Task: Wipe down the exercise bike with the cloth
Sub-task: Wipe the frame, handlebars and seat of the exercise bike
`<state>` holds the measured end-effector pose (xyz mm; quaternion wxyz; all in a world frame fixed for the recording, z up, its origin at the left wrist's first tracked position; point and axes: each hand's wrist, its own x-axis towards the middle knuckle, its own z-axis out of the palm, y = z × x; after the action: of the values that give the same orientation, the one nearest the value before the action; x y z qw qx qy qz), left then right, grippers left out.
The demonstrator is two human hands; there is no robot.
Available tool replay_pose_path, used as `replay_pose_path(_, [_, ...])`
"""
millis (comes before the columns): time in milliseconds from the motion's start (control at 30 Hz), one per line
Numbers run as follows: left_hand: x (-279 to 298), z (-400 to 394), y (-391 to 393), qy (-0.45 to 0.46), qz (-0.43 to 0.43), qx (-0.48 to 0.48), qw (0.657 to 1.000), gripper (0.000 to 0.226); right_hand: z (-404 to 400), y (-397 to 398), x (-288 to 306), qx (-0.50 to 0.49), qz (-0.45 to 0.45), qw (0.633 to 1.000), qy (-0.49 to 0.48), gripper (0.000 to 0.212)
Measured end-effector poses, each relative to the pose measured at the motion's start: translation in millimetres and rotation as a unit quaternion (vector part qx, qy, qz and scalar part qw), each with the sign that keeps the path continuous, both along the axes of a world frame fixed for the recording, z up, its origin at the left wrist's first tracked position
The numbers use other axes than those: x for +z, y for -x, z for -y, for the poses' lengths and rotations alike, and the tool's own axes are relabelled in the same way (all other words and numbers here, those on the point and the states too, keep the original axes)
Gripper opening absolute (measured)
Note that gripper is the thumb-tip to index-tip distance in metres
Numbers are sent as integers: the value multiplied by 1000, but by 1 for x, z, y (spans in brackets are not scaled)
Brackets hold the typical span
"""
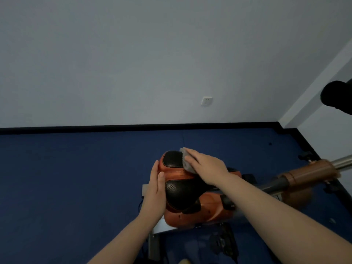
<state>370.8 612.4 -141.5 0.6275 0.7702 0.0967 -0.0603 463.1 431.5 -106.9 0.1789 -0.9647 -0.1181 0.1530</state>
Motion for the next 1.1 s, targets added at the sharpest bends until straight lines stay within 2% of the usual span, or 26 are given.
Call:
replay_pose_path(67, [0,1,0,39,-7,0,999,59,-23,15,-5,28,67,997,39,54])
replay_pose_path(167, [0,-4,2,94,-8,-38,995,63,-17,48,-11,138,146,979,26,56])
replay_pose_path(233, [0,-8,4,111,-14,-50,992,59,-5,42,-8,153,126,980,21,53])
replay_pose_path(367, [-4,-9,6,119,-15,-55,991,59,-40,9,0,35,71,996,38,51])
replay_pose_path(400, [-5,-9,8,119,-17,-62,991,61,-49,8,1,38,71,996,37,51])
replay_pose_path(500, [-4,-11,13,125,-12,-93,988,76,-46,20,-7,144,116,983,19,52])
replay_pose_path(567, [-4,-14,13,128,-19,-110,986,86,-36,11,-5,163,84,983,-18,50])
replay_pose_path(633, [-1,-13,12,130,-30,-113,985,87,-37,-8,-1,85,18,995,-55,45])
replay_pose_path(700, [2,-11,14,130,-37,-105,985,88,-48,-18,2,16,-12,999,-45,43])
replay_pose_path(733, [2,-11,15,131,-39,-102,985,90,-54,-16,3,30,3,999,-21,44])
replay_pose_path(833, [2,-12,17,128,-42,-99,986,97,-53,-3,-3,188,83,979,6,45])
replay_pose_path(900, [3,-12,15,120,-40,-101,987,88,-44,-14,3,221,42,974,-35,43])
replay_pose_path(967, [3,-14,13,114,-37,-105,987,64,-43,-28,6,133,-41,987,-81,41])
replay_pose_path(1000, [2,-14,13,108,-42,-104,988,56,-46,-30,7,93,-54,991,-79,41])
replay_pose_path(1033, [1,-15,14,100,-50,-99,989,52,-50,-26,9,79,-47,994,-64,41])
replay_pose_path(1100, [-3,-17,15,98,-54,-92,989,50,-54,-13,4,115,8,993,-23,48])
